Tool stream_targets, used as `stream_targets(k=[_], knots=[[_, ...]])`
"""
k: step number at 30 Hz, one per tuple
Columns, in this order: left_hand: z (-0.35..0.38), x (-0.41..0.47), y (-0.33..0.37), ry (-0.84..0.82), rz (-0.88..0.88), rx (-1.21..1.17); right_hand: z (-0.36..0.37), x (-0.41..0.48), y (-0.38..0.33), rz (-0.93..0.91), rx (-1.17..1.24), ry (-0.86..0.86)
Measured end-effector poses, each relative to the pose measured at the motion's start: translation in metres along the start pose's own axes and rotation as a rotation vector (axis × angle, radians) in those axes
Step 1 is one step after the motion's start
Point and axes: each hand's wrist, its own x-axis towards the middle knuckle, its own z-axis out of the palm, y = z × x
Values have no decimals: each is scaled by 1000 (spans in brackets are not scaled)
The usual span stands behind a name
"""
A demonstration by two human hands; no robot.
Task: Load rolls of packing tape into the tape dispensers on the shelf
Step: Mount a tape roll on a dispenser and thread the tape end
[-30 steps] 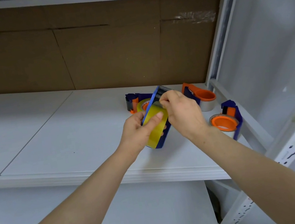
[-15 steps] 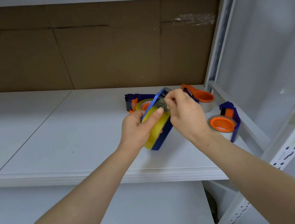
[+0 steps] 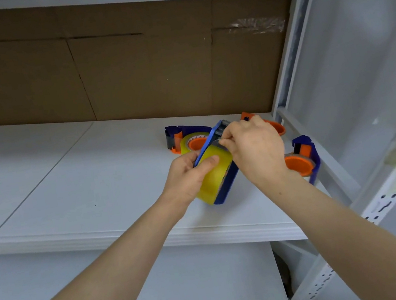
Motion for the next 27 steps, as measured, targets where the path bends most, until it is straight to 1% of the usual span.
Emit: stream_targets(k=[1, 4, 7, 10, 11, 12, 13, 16, 18, 20, 22, 25, 27], knots=[[0, 0, -1, 1, 10, 9, 1, 0, 1, 3, 23, 4], [-2, 0, -1, -5, 33, 35, 2, -4, 3, 62, 199, -2], [-2, 0, 1, -5, 60, 99, 3, -8, 5, 50, 263, 43], [-3, 5, -3, 84, 67, 192, -2, -14, 3, -4, 312, 156], [-5, 6, -7, 136, 63, 223, -3, -15, 1, -10, 333, 167], [-6, 7, -9, 179, 62, 245, -4, -15, 1, 7, 376, 141], [-6, 7, -11, 201, 67, 253, -4, -13, 3, 74, 469, 88], [-6, 4, -13, 213, 89, 259, -7, -4, 11, 403, 946, -96], [-6, 5, -11, 221, 88, 258, -6, -4, 15, 534, 1075, -181], [-6, 6, -10, 231, 83, 245, -4, -5, 16, 609, 1085, -242], [-4, 6, -10, 221, 75, 233, -2, -3, 16, 641, 1048, -241], [-3, 5, -13, 226, 70, 227, -3, 2, 16, 603, 991, -196], [-3, 4, -14, 237, 75, 215, -4, 3, 16, 570, 956, -198]])
